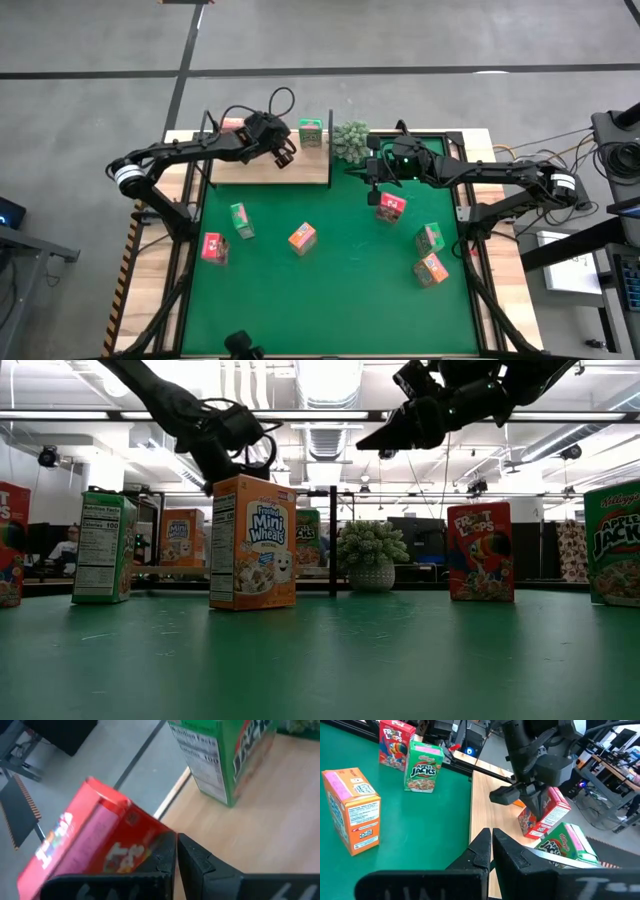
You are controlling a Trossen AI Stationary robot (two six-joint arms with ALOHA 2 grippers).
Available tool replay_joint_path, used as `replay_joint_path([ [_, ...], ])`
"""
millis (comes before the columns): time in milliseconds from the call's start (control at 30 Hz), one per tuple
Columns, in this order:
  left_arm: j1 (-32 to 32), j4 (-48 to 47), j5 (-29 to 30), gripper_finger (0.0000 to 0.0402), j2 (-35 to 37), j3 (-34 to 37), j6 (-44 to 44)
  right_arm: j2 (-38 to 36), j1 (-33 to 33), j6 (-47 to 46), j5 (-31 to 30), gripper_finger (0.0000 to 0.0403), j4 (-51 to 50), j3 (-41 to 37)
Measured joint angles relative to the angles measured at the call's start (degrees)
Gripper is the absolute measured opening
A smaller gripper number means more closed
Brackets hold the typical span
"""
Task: Stack cereal on shelf
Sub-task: Put the bottom red cereal box on the shelf, then put the left orange cereal box on the shelf
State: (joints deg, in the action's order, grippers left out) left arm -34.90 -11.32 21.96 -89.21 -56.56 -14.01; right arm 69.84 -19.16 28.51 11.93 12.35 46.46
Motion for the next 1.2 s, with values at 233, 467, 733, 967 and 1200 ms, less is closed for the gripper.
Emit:
replay_joint_path([
  [233,4.18,-3.66,-0.39,0.0001,4.39,0.03,2.49,0.0,0.0,0.01,-0.03,0.0009,-0.1,0.0],
  [467,15.76,-4.02,-3.13,0.0001,12.1,0.19,4.23,0.0,0.0,-1.65,-0.02,0.0009,-0.09,0.0],
  [733,31.16,-4.21,-3.53,0.0001,20.55,4.38,4.99,0.0,1.57,-8.9,0.24,0.0009,-1.14,-0.04],
  [967,40.23,1.33,-3.5,0.0001,30.23,12.24,6.13,0.0,4.94,-13.81,0.24,0.0009,-1.56,1.62],
  [1200,41.6,11.02,-3.03,0.0001,41.36,21.42,5.53,0.0,8.84,-15.17,0.11,0.0009,-3.26,5.03],
])
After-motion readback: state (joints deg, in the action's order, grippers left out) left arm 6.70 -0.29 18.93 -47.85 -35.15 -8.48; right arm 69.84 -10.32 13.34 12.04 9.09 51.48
